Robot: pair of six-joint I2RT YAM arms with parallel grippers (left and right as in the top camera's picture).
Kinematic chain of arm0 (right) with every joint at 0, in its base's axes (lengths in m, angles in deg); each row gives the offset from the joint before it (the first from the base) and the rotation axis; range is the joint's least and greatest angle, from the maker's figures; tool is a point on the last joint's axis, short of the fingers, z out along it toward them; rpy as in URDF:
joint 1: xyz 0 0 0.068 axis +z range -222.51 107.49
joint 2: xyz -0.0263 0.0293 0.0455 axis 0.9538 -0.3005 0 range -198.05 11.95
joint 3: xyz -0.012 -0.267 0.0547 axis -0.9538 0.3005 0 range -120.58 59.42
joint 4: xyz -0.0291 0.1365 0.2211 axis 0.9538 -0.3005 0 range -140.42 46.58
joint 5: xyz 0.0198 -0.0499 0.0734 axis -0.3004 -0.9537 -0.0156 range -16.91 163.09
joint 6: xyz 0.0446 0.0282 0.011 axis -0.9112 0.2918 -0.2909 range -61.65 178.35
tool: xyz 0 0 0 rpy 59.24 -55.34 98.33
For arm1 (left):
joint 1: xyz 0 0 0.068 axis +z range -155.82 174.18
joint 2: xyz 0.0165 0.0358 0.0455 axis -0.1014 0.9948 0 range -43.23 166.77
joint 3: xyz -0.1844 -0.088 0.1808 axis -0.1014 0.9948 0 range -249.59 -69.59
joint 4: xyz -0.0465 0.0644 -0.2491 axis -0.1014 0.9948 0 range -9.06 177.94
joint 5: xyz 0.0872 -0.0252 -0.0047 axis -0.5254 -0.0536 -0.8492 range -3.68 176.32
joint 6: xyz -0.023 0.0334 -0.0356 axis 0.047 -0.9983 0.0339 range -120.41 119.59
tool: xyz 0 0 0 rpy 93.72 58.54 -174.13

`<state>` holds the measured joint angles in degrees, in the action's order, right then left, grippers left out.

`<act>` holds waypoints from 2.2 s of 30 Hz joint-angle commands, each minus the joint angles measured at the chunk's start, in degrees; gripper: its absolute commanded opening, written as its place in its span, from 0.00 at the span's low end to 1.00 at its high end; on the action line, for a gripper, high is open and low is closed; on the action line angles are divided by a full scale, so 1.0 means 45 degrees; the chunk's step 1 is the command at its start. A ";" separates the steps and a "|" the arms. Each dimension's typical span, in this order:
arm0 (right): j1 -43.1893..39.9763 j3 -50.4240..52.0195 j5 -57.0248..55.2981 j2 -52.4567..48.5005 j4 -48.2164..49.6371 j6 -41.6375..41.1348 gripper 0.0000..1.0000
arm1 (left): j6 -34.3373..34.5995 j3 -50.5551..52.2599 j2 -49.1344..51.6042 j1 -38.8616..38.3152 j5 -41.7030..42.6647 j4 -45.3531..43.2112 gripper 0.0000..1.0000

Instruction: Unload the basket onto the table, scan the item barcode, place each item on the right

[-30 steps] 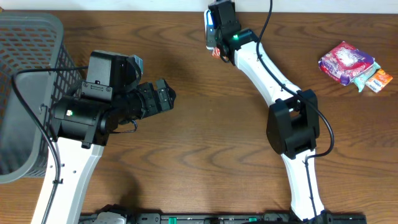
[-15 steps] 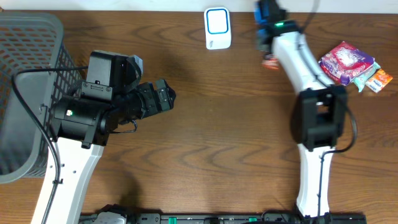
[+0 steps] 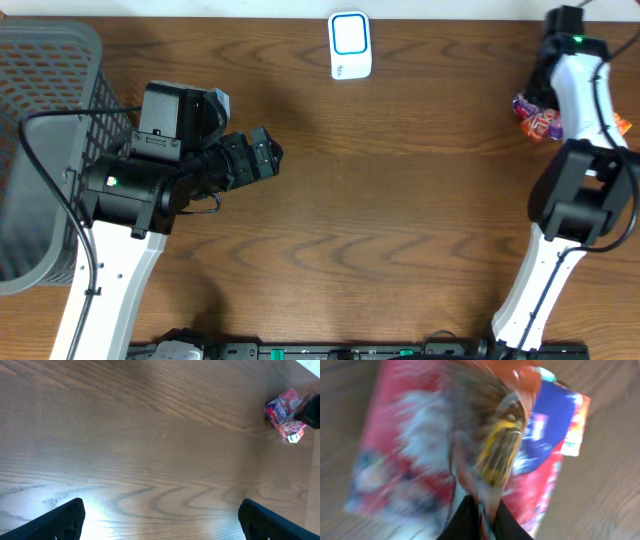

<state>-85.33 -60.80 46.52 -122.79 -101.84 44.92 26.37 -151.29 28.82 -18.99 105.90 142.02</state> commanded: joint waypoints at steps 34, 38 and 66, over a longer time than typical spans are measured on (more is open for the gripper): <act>-0.1341 0.0034 0.6047 0.8743 -0.4503 -0.0704 0.99 | -0.0078 -0.0146 0.0039 0.0053 0.0068 -0.0005 0.98; -0.0622 0.0306 0.6324 1.0078 -0.5625 -0.0374 0.99 | -0.0073 -0.0146 0.0039 0.0053 0.0068 -0.0005 0.98; 0.4444 0.6193 0.7791 1.5776 -0.8568 -0.0049 0.99 | -0.0073 -0.0146 0.0039 0.0053 0.0068 -0.0005 0.98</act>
<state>-65.73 -33.35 81.01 -52.06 -140.33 43.98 26.37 -151.29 28.82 -18.99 105.90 142.02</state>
